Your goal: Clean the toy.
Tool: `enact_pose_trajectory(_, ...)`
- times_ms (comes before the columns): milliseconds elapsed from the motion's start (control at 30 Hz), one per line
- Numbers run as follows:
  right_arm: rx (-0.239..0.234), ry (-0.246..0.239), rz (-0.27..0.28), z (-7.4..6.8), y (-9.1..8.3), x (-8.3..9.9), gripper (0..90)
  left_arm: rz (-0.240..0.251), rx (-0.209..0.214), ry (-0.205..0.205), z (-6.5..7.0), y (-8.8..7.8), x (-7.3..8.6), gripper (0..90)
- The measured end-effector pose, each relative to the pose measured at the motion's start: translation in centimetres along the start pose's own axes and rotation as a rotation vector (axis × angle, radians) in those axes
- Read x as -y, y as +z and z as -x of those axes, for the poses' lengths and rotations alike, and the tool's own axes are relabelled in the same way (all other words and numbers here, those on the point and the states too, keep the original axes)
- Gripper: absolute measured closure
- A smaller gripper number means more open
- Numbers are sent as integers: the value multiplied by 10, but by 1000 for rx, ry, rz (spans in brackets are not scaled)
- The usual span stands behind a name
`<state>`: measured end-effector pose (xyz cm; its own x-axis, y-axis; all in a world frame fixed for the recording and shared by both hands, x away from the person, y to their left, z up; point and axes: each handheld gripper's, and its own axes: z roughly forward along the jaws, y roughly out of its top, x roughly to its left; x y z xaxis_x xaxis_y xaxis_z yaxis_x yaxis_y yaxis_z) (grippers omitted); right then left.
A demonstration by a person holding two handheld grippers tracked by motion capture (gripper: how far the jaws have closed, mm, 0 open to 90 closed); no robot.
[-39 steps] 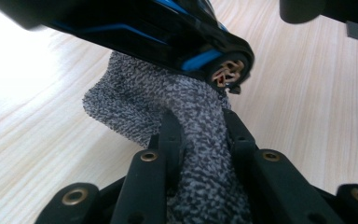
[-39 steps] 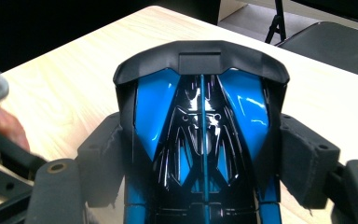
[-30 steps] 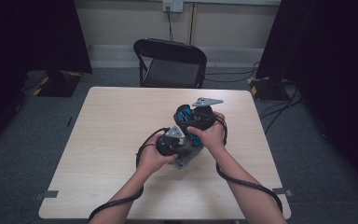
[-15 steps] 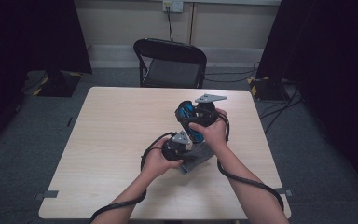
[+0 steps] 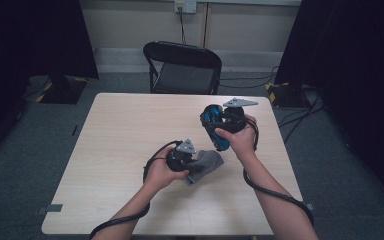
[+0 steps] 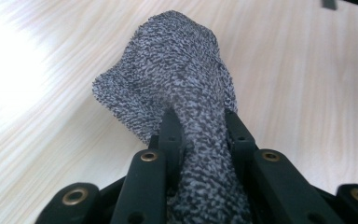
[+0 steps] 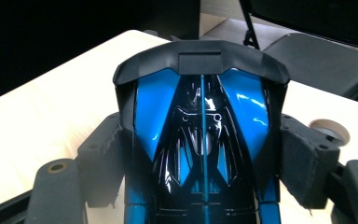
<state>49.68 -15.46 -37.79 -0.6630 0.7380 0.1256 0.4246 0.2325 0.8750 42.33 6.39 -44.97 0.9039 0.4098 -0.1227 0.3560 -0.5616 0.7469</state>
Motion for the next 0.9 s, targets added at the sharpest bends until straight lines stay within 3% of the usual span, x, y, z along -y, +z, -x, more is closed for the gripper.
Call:
enact_pose_trajectory(200, 15, 30, -8, 12, -8, 10, 260, 6, -42, -24, -13, -19, 10, 738)
enact_pose_trajectory(600, 48, 36, -36, 28, -18, 27, 259, 25, -115, -65, -32, -49, 23, 738)
enact_pose_trajectory(900, 62, 56, -55, 38, -24, 42, 259, 53, -122, -99, -40, -58, 29, 738)
